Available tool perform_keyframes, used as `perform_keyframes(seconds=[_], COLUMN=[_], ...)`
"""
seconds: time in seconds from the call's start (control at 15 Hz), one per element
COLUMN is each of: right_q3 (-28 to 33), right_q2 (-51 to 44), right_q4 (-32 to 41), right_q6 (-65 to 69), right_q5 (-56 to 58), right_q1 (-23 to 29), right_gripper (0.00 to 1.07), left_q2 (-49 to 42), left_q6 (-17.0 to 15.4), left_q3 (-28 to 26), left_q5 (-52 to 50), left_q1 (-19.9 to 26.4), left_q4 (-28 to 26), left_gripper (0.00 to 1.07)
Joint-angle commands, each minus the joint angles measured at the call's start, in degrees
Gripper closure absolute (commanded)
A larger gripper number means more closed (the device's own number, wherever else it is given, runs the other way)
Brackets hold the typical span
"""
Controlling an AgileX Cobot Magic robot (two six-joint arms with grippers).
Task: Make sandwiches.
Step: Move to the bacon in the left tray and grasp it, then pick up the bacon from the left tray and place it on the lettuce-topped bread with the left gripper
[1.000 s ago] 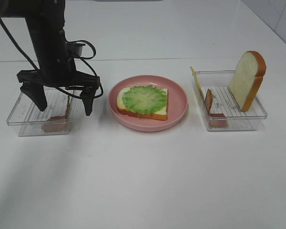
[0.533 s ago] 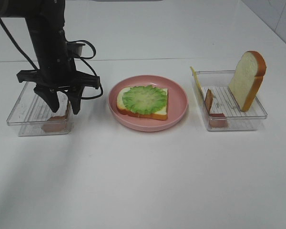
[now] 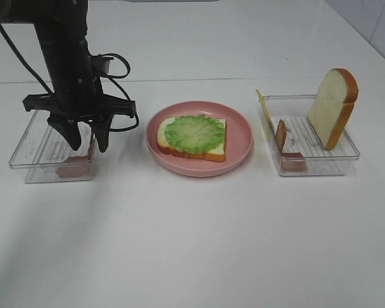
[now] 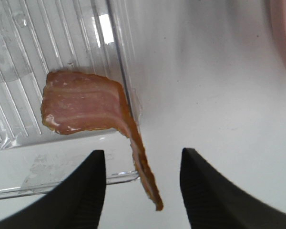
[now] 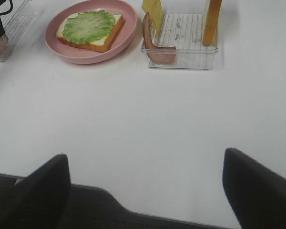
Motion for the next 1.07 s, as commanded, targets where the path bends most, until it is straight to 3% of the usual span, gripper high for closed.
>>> perform_keyframes(seconds=[0.07, 0.27, 0.33, 0.6, 1.07], right_q3=[0.2, 0.2, 0.2, 0.2, 0.2], right_q2=[-1.7, -1.7, -1.7, -1.7, -1.7], right_q4=[0.2, 0.2, 0.2, 0.2, 0.2], right_q6=[-0.3, -0.3, -0.3, -0.3, -0.3], right_q5=[-0.5, -0.5, -0.5, -0.5, -0.5], right_q1=[-0.2, -0.2, -0.2, -0.2, -0.2], right_gripper=[0.22, 0.22, 0.22, 0.22, 0.22], left_q2=[0.1, 0.1, 0.1, -0.9, -13.1], left_q6=[-1.3, -1.4, -1.0, -0.5, 1.9], left_q3=[0.3, 0.3, 0.3, 0.3, 0.2], left_q5=[-0.5, -0.8, -0.9, -1.5, -1.4], left_q1=[-0.1, -0.1, -0.1, -0.1, -0.2], left_q4=[0.0, 0.0, 0.0, 0.0, -2.2], left_gripper=[0.72, 1.02, 1.07, 1.07, 1.07])
